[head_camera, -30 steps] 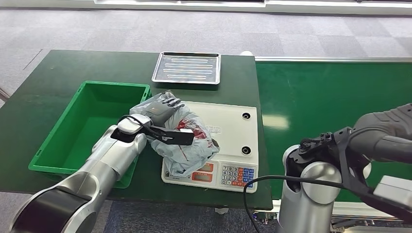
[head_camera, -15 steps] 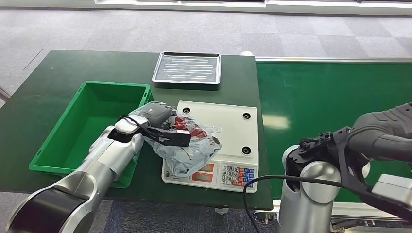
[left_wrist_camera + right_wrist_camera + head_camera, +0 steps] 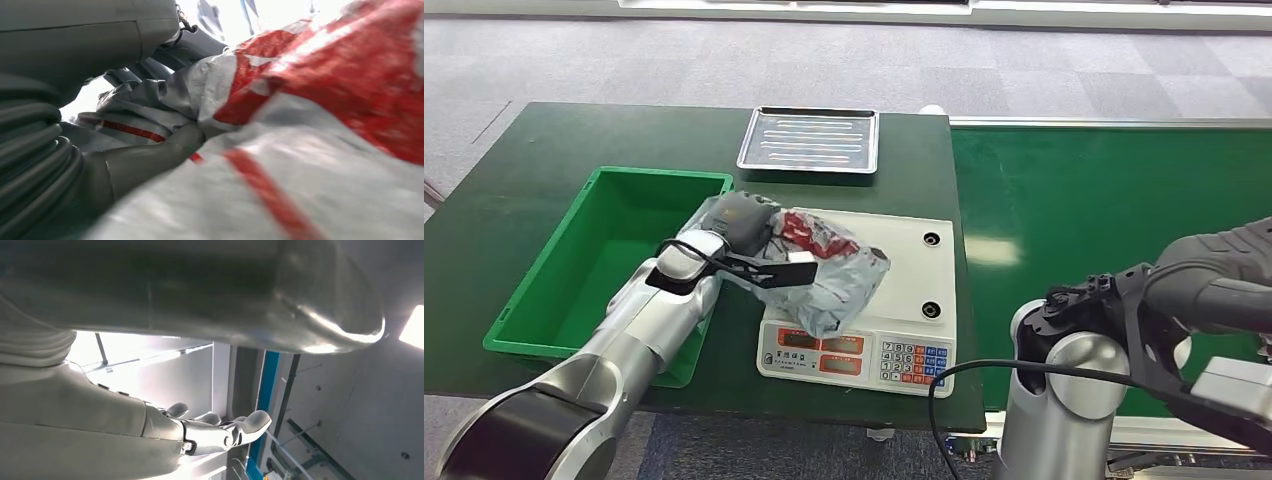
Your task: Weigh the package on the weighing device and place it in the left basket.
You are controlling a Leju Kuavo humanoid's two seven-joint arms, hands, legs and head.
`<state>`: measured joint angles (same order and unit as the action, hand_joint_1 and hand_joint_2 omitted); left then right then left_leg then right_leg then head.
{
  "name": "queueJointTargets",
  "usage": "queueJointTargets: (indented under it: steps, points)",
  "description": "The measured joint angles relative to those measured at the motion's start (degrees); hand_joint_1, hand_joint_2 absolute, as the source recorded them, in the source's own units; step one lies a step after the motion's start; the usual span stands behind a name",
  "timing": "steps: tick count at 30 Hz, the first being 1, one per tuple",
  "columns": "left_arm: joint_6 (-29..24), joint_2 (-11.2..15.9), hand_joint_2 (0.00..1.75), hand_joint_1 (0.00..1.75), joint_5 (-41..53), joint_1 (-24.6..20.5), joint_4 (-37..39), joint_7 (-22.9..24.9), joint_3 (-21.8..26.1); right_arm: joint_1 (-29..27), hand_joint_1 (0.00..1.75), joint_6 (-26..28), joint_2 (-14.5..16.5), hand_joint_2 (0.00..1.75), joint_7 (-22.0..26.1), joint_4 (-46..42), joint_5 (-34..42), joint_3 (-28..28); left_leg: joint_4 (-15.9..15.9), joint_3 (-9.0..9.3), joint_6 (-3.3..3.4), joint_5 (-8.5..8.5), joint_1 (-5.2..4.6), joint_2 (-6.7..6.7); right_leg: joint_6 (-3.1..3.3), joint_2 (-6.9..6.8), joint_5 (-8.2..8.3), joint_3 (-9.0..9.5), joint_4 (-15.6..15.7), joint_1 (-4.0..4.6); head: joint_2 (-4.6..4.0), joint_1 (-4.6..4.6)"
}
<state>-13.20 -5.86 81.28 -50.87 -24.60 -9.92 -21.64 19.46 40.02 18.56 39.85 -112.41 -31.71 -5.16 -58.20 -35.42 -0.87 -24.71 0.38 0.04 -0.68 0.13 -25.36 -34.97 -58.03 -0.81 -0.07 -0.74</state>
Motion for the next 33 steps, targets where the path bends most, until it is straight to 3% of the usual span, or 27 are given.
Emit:
queueJointTargets:
  steps: [3,6,16,33]
  points:
    - [-13.68,1.58,1.75,1.75,3.77,-1.79,-4.42,13.53,0.08,-0.31,0.00,0.00,-0.02,0.00,0.00,-0.60,-0.05,0.86,0.00,0.00,-0.02,0.01,0.00,0.02,0.00,0.01,0.01,-0.01,-0.01,0.00,0.00,0.00]
    - [-16.95,3.44,1.75,1.75,4.15,-3.99,-8.36,17.92,0.33,-0.45,0.00,0.00,-0.04,0.00,-0.01,-0.84,-0.04,1.30,0.02,0.01,-0.02,0.01,0.00,0.01,0.01,0.00,0.00,0.00,-0.01,0.01,0.00,-0.01]
    - [-16.09,8.00,1.75,1.75,4.36,-3.71,-21.25,19.52,4.84,-0.51,0.00,0.00,-0.07,0.00,-0.01,-0.90,-0.02,1.84,0.04,-0.01,-0.05,0.01,0.02,-0.01,0.06,-0.02,-0.04,-0.01,-0.01,0.08,0.00,-0.01]
    - [-14.12,9.28,1.75,1.75,4.60,-2.92,-24.45,20.79,5.91,-0.53,0.00,-0.02,-0.07,0.00,-0.01,-0.87,0.04,1.97,0.04,-0.01,-0.05,0.01,0.01,-0.01,0.07,-0.01,-0.04,-0.01,-0.02,0.09,0.00,-0.01]
